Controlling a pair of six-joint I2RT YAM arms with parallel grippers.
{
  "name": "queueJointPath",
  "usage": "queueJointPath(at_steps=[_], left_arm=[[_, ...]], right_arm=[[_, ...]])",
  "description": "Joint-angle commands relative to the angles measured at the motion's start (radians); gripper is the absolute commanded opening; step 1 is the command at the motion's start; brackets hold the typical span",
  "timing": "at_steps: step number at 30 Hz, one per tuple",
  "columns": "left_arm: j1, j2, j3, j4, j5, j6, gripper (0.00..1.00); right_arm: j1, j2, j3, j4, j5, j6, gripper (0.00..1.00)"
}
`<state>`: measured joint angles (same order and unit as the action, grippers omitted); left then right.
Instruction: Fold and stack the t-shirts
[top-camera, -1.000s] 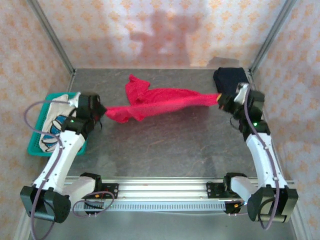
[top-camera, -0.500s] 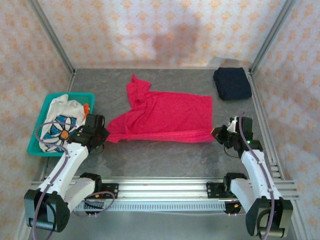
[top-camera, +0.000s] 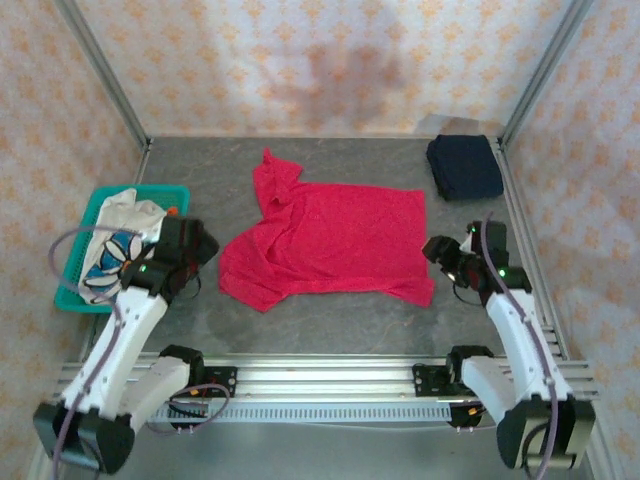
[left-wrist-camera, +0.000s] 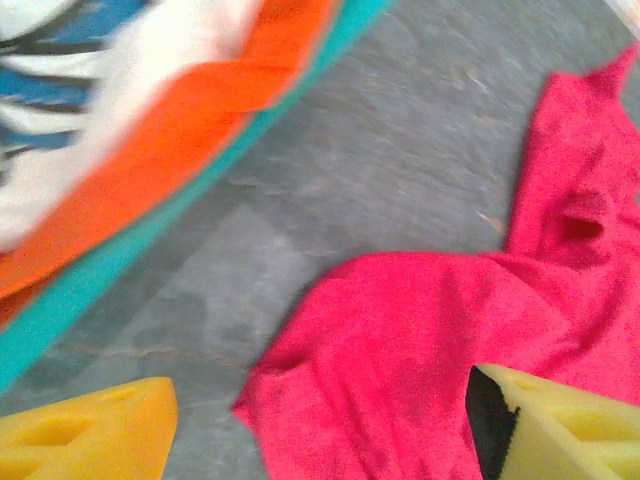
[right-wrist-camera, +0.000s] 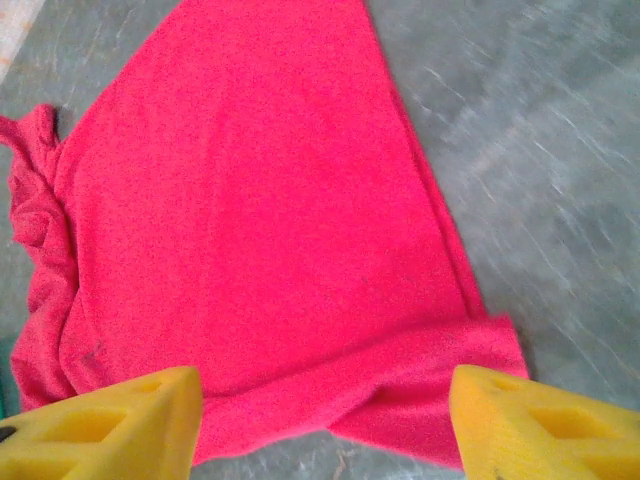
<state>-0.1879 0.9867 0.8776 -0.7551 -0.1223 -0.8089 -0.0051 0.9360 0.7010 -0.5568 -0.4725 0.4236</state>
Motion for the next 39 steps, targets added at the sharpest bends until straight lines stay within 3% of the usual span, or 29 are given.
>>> queueJointPath(at_steps=[1, 6, 11, 16, 18, 20, 32, 39], left_arm=[[-0.09, 0.215, 0.101, 0.111, -0.047, 0.093, 0.77], [-0.115, 0.583, 0.336, 0.28, 0.0, 0.126, 0.75], [-0.11, 1.013, 0.798, 0.189, 0.006, 0.16, 0.65], [-0.086, 1.357, 1.254, 0.022, 0.022, 0.131, 0.43], [-0.068, 1.477, 1.41, -0.062, 0.02, 0.09, 0.29], [-0.047, 1.541, 1.476, -0.086, 0.046, 0.053, 0.25], [0.025, 1.67, 1.521, -0.128, 0.119, -0.065, 0.24], [0.088, 1.82, 1.746, -0.21, 0.167, -0.06, 0.23]], right_arm=[[0.057, 0.152, 0.051, 0.182, 0.058, -0.042, 0.61], [0.117, 0.504, 0.197, 0.382, 0.091, -0.058, 0.49], [0.119, 0.77, 0.368, 0.475, 0.104, -0.046, 0.36], [0.117, 0.911, 0.478, 0.483, 0.107, -0.039, 0.29], [0.114, 0.942, 0.507, 0.47, 0.119, -0.042, 0.26], [0.105, 0.962, 0.526, 0.465, 0.125, -0.039, 0.25], [0.046, 1.099, 0.598, 0.388, 0.11, -0.039, 0.21], [0.013, 1.247, 0.765, 0.284, 0.12, -0.043, 0.19]])
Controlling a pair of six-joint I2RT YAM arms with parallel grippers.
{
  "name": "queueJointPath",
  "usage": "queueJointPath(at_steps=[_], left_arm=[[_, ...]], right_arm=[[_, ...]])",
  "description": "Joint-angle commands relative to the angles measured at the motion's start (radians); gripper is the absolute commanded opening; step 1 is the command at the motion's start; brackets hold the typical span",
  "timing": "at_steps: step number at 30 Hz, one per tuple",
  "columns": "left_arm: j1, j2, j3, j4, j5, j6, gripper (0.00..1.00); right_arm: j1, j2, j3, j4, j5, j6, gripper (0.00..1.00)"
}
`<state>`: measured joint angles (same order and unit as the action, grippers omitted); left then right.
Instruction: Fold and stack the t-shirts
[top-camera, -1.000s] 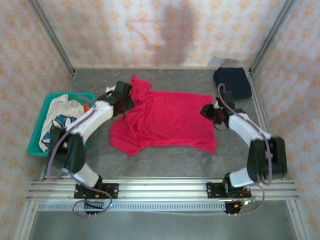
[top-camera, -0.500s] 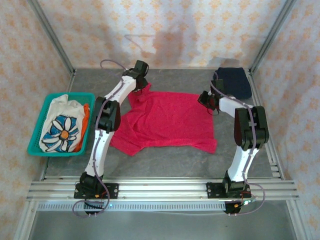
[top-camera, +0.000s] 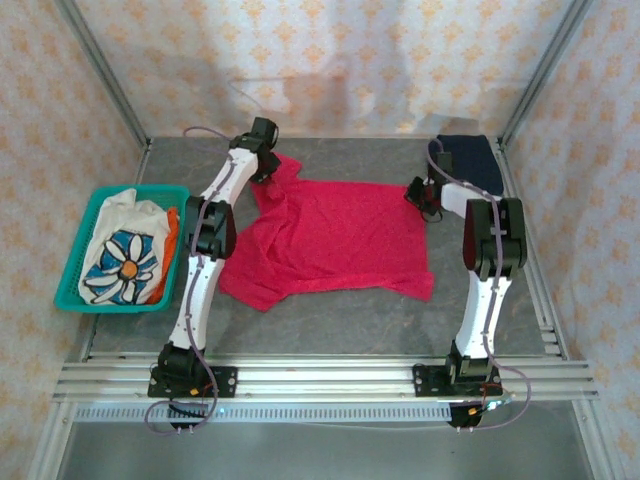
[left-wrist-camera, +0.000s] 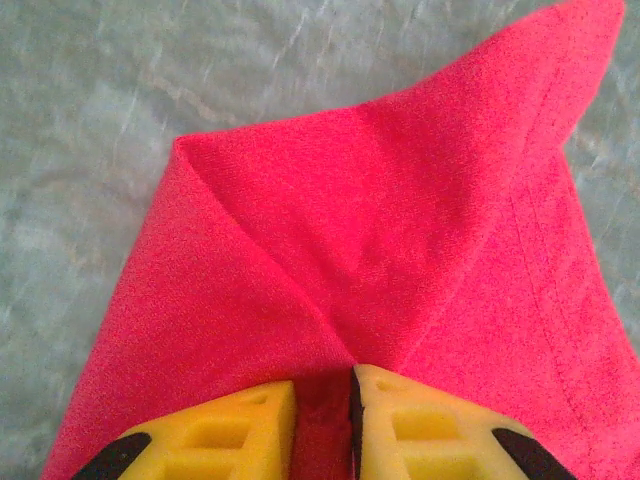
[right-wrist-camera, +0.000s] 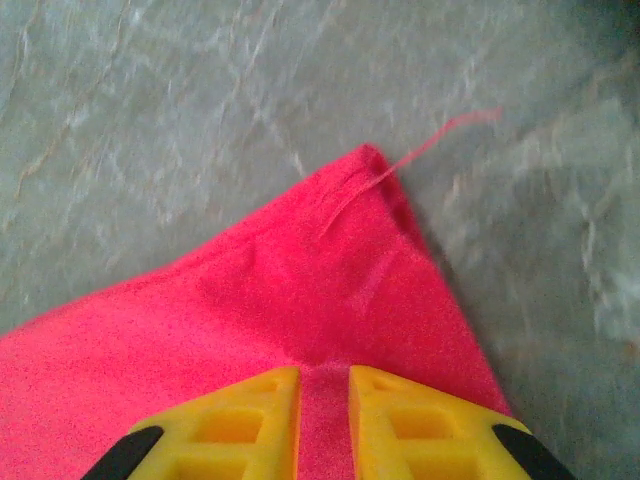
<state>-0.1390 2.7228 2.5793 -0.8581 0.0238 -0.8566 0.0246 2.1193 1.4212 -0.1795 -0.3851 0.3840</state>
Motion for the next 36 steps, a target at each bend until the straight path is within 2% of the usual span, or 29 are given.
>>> queueJointPath(at_steps=[1, 8, 10, 12, 14, 17, 21, 24, 29, 33, 36], left_arm=[[0.047, 0.09, 0.05, -0.102, 0.021, -0.012, 0.23], [0.129, 0.104, 0.063, -0.032, 0.079, -0.034, 0.26], [0.136, 0.104, 0.08, -0.018, 0.108, -0.022, 0.33], [0.137, 0.1, 0.111, -0.027, 0.144, -0.005, 0.44], [0.132, 0.071, 0.116, -0.04, 0.169, 0.016, 0.53], [0.116, -0.023, 0.066, -0.051, 0.134, 0.058, 0.69], [0.084, -0.224, -0.114, 0.003, 0.058, 0.122, 0.85], [0.052, -0.384, -0.278, 0.017, -0.046, 0.167, 0.91], [-0.013, -0.727, -0.751, 0.146, -0.191, 0.141, 0.92], [-0.073, -1.014, -1.139, 0.191, -0.25, -0.001, 0.86], [-0.116, -1.141, -1.325, 0.128, -0.276, -0.151, 0.84]], right_arm=[[-0.021, 0.078, 0.065, -0.106, 0.038, -0.001, 0.19], [-0.047, 0.196, 0.278, -0.189, 0.054, 0.036, 0.16], [-0.047, 0.225, 0.349, -0.231, 0.063, 0.035, 0.16], [-0.048, 0.235, 0.392, -0.254, 0.063, 0.027, 0.17], [-0.048, 0.203, 0.373, -0.214, 0.025, 0.027, 0.21], [-0.045, 0.119, 0.317, -0.156, -0.014, 0.022, 0.28], [-0.036, -0.045, 0.18, -0.069, -0.03, 0.0, 0.41], [-0.029, -0.195, 0.005, 0.018, -0.026, -0.011, 0.52], [-0.032, -0.472, -0.326, 0.082, 0.039, -0.002, 0.63], [-0.034, -0.681, -0.538, 0.037, 0.044, 0.063, 0.64], [-0.034, -0.811, -0.641, -0.042, 0.043, 0.085, 0.66]])
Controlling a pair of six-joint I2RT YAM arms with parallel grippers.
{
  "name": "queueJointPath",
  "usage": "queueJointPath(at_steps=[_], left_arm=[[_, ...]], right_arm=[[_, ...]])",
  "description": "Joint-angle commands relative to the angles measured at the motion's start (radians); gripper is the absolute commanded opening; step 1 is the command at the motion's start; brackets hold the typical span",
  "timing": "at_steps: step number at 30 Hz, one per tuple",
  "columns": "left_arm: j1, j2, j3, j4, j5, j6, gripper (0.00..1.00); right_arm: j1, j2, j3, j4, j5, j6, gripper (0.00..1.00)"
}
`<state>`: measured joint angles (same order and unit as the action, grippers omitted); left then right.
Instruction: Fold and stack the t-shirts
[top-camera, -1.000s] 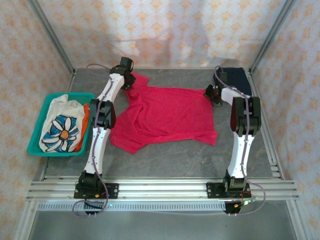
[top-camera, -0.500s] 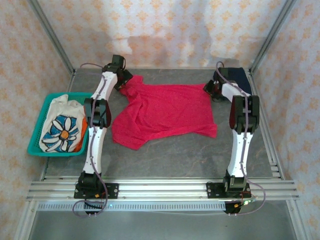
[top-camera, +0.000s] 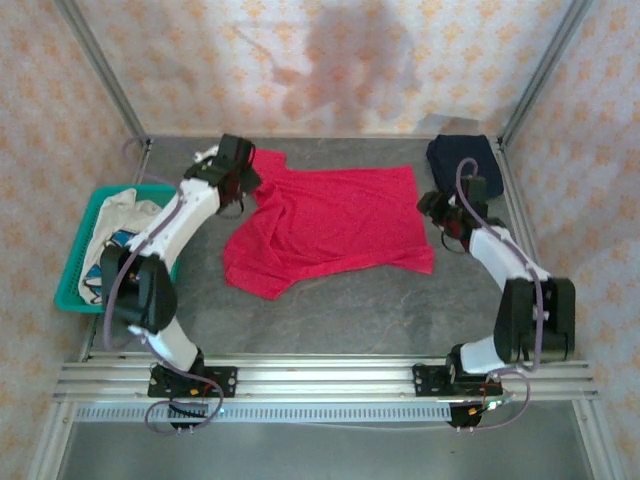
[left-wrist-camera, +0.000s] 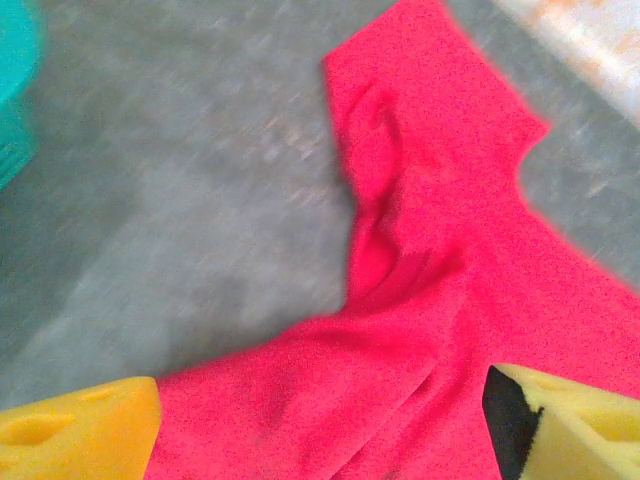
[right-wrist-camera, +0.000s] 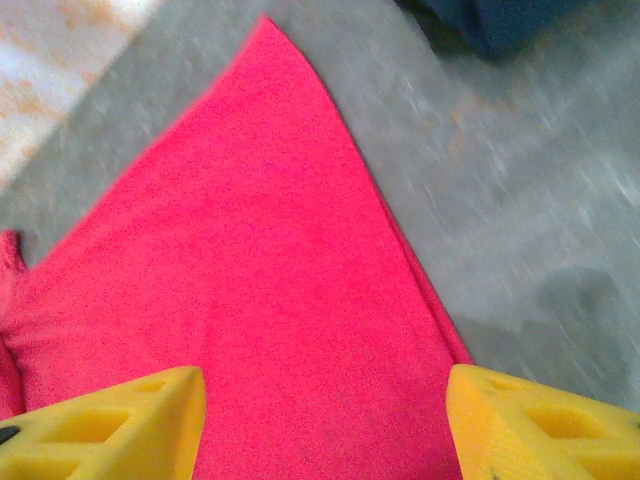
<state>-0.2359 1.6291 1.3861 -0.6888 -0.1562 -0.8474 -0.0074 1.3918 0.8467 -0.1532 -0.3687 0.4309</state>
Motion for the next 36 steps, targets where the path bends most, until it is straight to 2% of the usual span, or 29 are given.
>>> queueJointPath(at_steps=[1, 5, 8, 14, 19, 23, 29, 33, 36], left_arm=[[-0.027, -0.073, -0.177, -0.067, -0.085, -0.211, 0.83], [-0.086, -0.22, -0.42, -0.079, -0.065, -0.437, 0.81], [-0.106, -0.308, -0.55, -0.063, -0.042, -0.578, 0.8], [-0.118, -0.333, -0.667, 0.029, 0.037, -0.708, 0.77], [-0.118, -0.319, -0.722, 0.128, 0.073, -0.777, 0.75], [-0.118, -0.269, -0.749, 0.223, 0.108, -0.824, 0.73], [-0.118, -0.198, -0.733, 0.255, 0.15, -0.852, 0.69], [-0.117, -0.179, -0.742, 0.269, 0.148, -0.871, 0.66], [-0.117, -0.152, -0.743, 0.302, 0.174, -0.873, 0.65]], right_arm=[[-0.002, -0.11, -0.089, -0.096, 0.024, 0.045, 0.66], [0.017, -0.201, -0.182, -0.178, -0.05, 0.103, 0.66], [0.069, -0.254, -0.233, -0.193, -0.06, 0.167, 0.66], [0.126, -0.194, -0.262, -0.153, -0.026, 0.271, 0.66], [0.126, -0.137, -0.236, -0.105, 0.047, 0.309, 0.67], [0.125, -0.044, -0.16, -0.091, 0.056, 0.304, 0.66], [0.127, 0.072, -0.063, -0.188, 0.137, 0.207, 0.67], [0.141, 0.163, -0.013, -0.222, 0.137, 0.172, 0.67], [0.15, 0.217, 0.014, -0.233, 0.128, 0.162, 0.64]])
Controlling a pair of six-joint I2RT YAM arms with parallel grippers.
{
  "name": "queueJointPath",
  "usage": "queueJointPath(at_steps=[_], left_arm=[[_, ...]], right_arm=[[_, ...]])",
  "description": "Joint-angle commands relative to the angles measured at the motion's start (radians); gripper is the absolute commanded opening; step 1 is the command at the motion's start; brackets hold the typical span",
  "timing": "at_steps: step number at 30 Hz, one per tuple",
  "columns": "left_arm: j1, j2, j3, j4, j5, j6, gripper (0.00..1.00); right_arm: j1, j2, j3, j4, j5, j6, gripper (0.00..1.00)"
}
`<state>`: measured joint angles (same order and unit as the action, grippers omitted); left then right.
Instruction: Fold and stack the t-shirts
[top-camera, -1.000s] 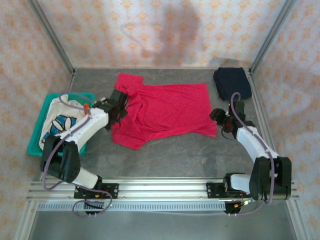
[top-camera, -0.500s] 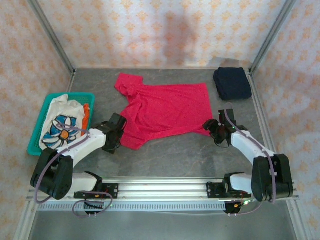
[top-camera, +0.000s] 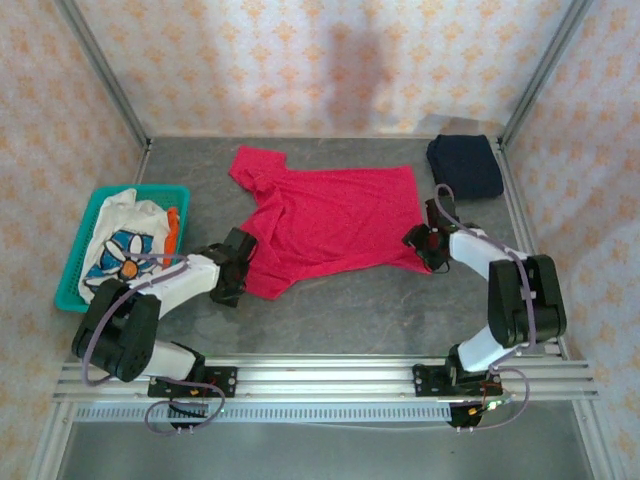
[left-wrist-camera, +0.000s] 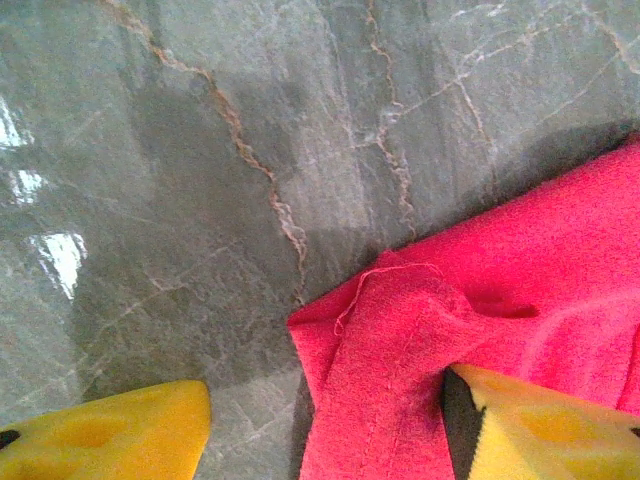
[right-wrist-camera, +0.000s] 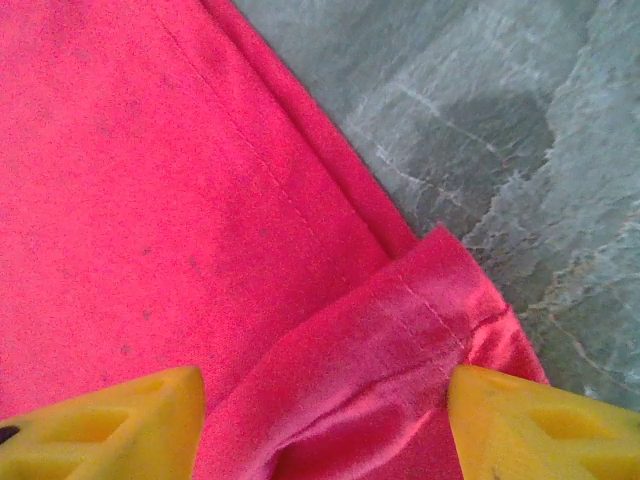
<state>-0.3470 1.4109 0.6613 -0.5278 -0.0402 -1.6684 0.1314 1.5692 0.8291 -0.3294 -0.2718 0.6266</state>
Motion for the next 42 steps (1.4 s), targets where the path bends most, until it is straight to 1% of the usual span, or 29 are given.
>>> queueJointPath(at_steps=[1, 3, 5, 7, 9, 11, 14, 20, 23, 24, 26, 28, 29, 30, 31, 35, 37, 40, 42], left_arm=[[-0.006, 0.073, -0.017, 0.151, 0.073, -0.053, 0.65], [-0.007, 0.078, -0.013, 0.164, 0.083, -0.046, 0.64], [-0.007, 0.076, -0.004, 0.148, 0.08, -0.041, 0.61], [-0.007, 0.066, 0.005, 0.127, 0.086, -0.041, 0.61], [-0.018, 0.042, 0.018, 0.085, 0.08, -0.04, 0.61], [-0.033, 0.009, 0.024, 0.053, 0.068, -0.047, 0.63], [-0.038, -0.012, 0.024, 0.073, 0.077, -0.039, 0.63], [-0.038, 0.04, 0.046, 0.111, 0.077, -0.025, 0.61], [-0.03, 0.073, 0.021, 0.137, 0.081, -0.038, 0.5], [-0.029, 0.08, 0.008, 0.162, 0.085, -0.04, 0.42], [-0.028, 0.096, 0.001, 0.189, 0.091, -0.034, 0.21], [-0.027, 0.096, 0.012, 0.174, 0.087, -0.026, 0.09], [-0.027, 0.088, 0.02, 0.157, 0.081, -0.02, 0.06], [-0.027, 0.077, 0.029, 0.137, 0.071, -0.013, 0.04], [-0.027, 0.057, 0.039, 0.111, 0.055, 0.0, 0.0], [-0.027, -0.05, 0.083, -0.013, -0.022, 0.033, 0.0], [-0.027, -0.109, 0.089, -0.048, -0.054, 0.047, 0.0], [-0.027, -0.188, 0.116, -0.111, -0.108, 0.074, 0.0], [-0.027, -0.236, 0.155, -0.174, -0.145, 0.096, 0.0]], right_arm=[[0.015, 0.05, 0.042, -0.071, 0.035, -0.04, 0.61], [0.02, 0.054, 0.05, -0.088, 0.045, -0.048, 0.49], [0.022, 0.042, 0.043, -0.088, 0.048, -0.048, 0.27], [0.021, 0.029, 0.038, -0.088, 0.049, -0.045, 0.11], [0.021, 0.016, 0.033, -0.087, 0.049, -0.04, 0.01], [0.021, 0.002, 0.024, -0.082, 0.049, -0.035, 0.0], [0.022, -0.012, 0.014, -0.073, 0.042, -0.029, 0.0], [0.022, -0.03, -0.003, -0.063, 0.039, -0.027, 0.0], [0.022, -0.046, -0.005, -0.066, 0.038, -0.025, 0.0], [0.021, -0.054, -0.005, -0.066, 0.036, -0.024, 0.0], [0.022, -0.07, -0.007, -0.069, 0.034, -0.024, 0.0], [0.022, -0.087, -0.007, -0.072, 0.028, -0.023, 0.0], [0.022, -0.099, -0.006, -0.074, 0.023, -0.022, 0.0], [0.022, -0.109, -0.007, -0.076, 0.018, -0.021, 0.0], [0.022, -0.122, -0.007, -0.077, 0.012, -0.018, 0.0], [0.022, -0.182, -0.003, -0.096, 0.0, -0.018, 0.0], [0.022, -0.22, -0.004, -0.106, 0.001, -0.016, 0.0], [0.021, -0.325, -0.02, -0.106, 0.023, -0.007, 0.0], [0.022, -0.442, -0.044, -0.099, 0.064, -0.002, 0.0]])
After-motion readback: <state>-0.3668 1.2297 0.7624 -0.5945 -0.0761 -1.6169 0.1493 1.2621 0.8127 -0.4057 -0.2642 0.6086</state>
